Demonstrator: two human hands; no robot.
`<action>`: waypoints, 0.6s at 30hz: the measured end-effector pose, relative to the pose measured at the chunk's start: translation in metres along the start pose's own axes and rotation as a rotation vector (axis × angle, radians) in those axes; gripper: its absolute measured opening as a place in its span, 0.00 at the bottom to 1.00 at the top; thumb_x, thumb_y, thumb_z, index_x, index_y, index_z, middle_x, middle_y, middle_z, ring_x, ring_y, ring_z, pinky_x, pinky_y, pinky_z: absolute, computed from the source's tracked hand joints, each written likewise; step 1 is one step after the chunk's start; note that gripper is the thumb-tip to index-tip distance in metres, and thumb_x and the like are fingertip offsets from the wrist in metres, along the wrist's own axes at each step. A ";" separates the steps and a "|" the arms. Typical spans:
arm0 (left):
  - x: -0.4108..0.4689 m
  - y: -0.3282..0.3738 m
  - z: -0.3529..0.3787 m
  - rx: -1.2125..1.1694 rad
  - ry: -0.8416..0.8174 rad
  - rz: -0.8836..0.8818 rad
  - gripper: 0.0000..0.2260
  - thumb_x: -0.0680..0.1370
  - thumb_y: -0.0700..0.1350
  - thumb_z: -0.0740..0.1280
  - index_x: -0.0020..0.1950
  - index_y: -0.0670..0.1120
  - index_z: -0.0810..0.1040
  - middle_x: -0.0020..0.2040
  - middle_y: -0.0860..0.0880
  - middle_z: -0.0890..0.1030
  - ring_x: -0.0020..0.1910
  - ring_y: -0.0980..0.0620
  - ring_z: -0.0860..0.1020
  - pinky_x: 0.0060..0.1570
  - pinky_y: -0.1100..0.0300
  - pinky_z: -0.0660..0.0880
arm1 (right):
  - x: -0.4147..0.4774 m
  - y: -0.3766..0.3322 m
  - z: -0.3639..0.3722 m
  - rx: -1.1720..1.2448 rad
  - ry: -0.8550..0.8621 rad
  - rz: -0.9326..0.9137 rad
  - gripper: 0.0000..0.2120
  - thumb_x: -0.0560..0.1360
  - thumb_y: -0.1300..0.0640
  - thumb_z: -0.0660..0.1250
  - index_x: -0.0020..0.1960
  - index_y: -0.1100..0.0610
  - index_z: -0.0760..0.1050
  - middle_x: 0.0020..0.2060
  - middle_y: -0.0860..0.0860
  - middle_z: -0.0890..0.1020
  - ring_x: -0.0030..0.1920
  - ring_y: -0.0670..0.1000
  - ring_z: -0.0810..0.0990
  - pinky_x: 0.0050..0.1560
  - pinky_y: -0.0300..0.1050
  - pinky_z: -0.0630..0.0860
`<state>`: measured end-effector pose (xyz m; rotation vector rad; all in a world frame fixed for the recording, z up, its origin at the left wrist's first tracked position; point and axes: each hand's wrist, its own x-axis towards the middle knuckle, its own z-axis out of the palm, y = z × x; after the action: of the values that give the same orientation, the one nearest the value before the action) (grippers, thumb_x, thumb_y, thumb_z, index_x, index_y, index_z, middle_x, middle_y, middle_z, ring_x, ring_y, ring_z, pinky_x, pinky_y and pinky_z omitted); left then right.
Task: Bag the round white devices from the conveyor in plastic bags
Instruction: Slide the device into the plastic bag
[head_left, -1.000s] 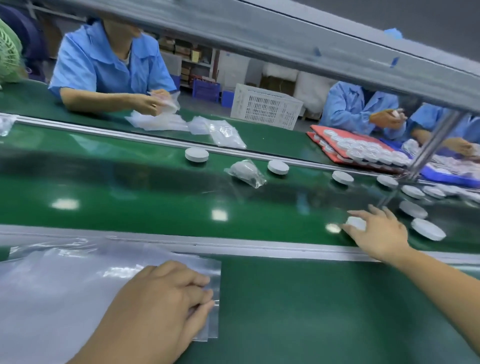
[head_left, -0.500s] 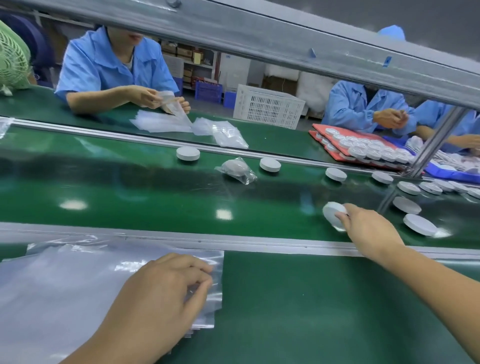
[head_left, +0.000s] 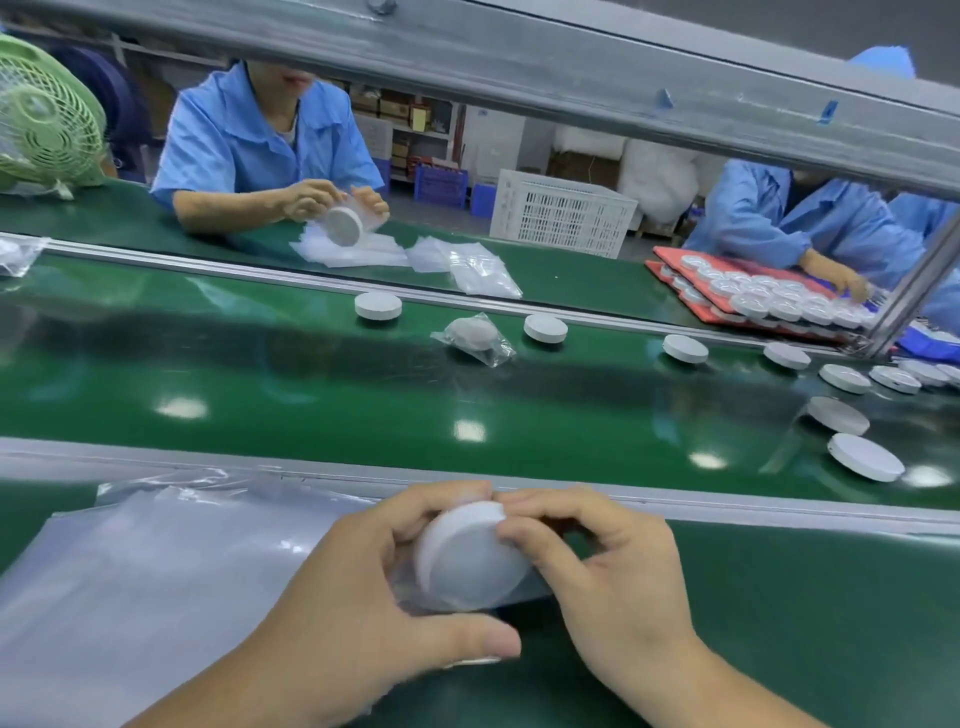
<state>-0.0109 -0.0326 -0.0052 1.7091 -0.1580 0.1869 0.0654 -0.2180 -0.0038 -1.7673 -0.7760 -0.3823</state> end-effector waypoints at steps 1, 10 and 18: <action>0.000 -0.002 0.003 0.045 0.100 0.029 0.26 0.61 0.57 0.83 0.57 0.63 0.82 0.54 0.60 0.85 0.52 0.58 0.84 0.48 0.66 0.80 | 0.000 -0.001 0.003 0.066 -0.009 0.064 0.09 0.71 0.38 0.74 0.48 0.39 0.86 0.48 0.38 0.86 0.56 0.45 0.84 0.56 0.38 0.77; 0.007 -0.009 0.001 0.273 0.475 0.164 0.14 0.73 0.60 0.74 0.58 0.66 0.78 0.60 0.65 0.79 0.61 0.63 0.77 0.49 0.71 0.75 | 0.057 0.018 0.012 -0.031 -0.194 0.209 0.09 0.73 0.55 0.78 0.44 0.40 0.86 0.40 0.40 0.87 0.41 0.40 0.84 0.44 0.32 0.78; 0.012 -0.029 -0.012 0.904 0.115 0.395 0.07 0.70 0.62 0.69 0.44 0.63 0.82 0.43 0.68 0.80 0.48 0.61 0.79 0.49 0.57 0.77 | 0.194 0.113 0.013 -0.555 0.077 0.328 0.11 0.79 0.63 0.68 0.49 0.48 0.84 0.44 0.41 0.85 0.44 0.41 0.82 0.46 0.36 0.74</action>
<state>0.0063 -0.0163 -0.0292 2.5416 -0.3632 0.7329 0.2819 -0.1645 0.0278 -2.3375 -0.3239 -0.4696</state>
